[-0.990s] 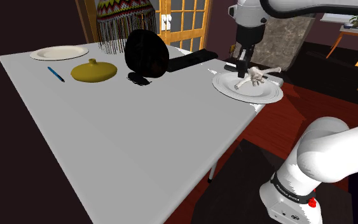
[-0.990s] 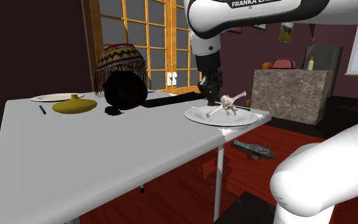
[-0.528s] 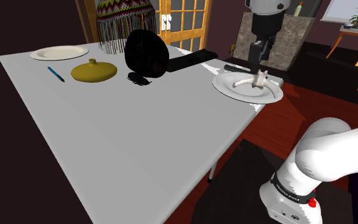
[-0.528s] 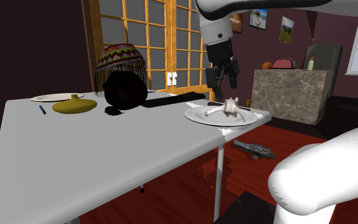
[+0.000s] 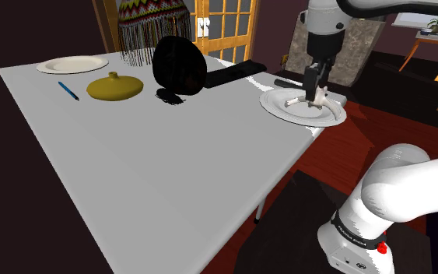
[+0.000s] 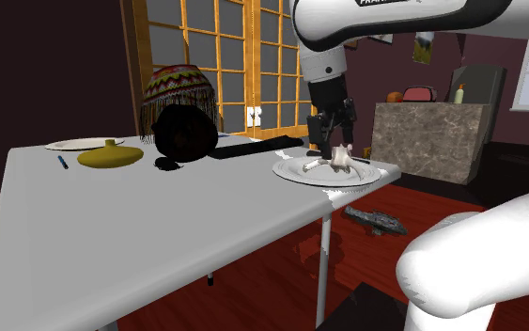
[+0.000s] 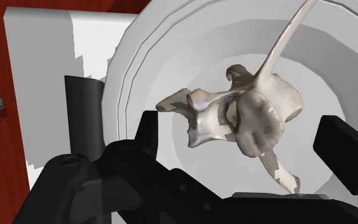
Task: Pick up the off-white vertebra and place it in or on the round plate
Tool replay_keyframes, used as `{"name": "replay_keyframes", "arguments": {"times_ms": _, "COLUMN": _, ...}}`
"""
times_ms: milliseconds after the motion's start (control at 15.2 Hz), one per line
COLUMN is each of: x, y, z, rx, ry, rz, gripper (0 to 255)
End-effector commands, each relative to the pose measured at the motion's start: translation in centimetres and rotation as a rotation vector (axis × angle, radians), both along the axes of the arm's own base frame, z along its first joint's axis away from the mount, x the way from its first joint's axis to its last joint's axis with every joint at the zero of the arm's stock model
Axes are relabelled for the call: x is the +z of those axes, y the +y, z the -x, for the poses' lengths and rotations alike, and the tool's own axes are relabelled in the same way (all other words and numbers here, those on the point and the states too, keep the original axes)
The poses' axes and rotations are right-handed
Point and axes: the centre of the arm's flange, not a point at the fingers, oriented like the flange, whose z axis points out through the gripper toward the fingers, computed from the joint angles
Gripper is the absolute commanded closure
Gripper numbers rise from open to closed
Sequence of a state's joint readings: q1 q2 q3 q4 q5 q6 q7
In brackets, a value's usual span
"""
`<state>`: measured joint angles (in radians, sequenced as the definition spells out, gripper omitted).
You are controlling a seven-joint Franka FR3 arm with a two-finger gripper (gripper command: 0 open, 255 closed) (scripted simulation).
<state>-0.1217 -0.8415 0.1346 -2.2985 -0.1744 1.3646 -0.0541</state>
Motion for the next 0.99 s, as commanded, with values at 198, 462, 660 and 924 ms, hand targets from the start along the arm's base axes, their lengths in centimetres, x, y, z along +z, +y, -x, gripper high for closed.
{"name": "replay_keyframes", "arguments": {"times_ms": 198, "x": -0.10, "y": -0.08, "z": 0.04, "rx": 0.000, "ry": 0.000, "rz": 0.000, "gripper": 0}}
{"name": "replay_keyframes", "arguments": {"times_ms": 462, "x": -0.12, "y": -0.06, "z": 0.05, "rx": 0.000, "ry": 0.000, "rz": 0.000, "gripper": 255}}
{"name": "replay_keyframes", "arguments": {"times_ms": 660, "x": -0.12, "y": -0.02, "z": 0.13, "rx": 0.000, "ry": 0.000, "rz": 0.000, "gripper": 255}}
{"name": "replay_keyframes", "arguments": {"times_ms": 924, "x": -0.10, "y": -0.08, "z": 0.04, "rx": 0.000, "ry": 0.000, "rz": 0.000, "gripper": 255}}
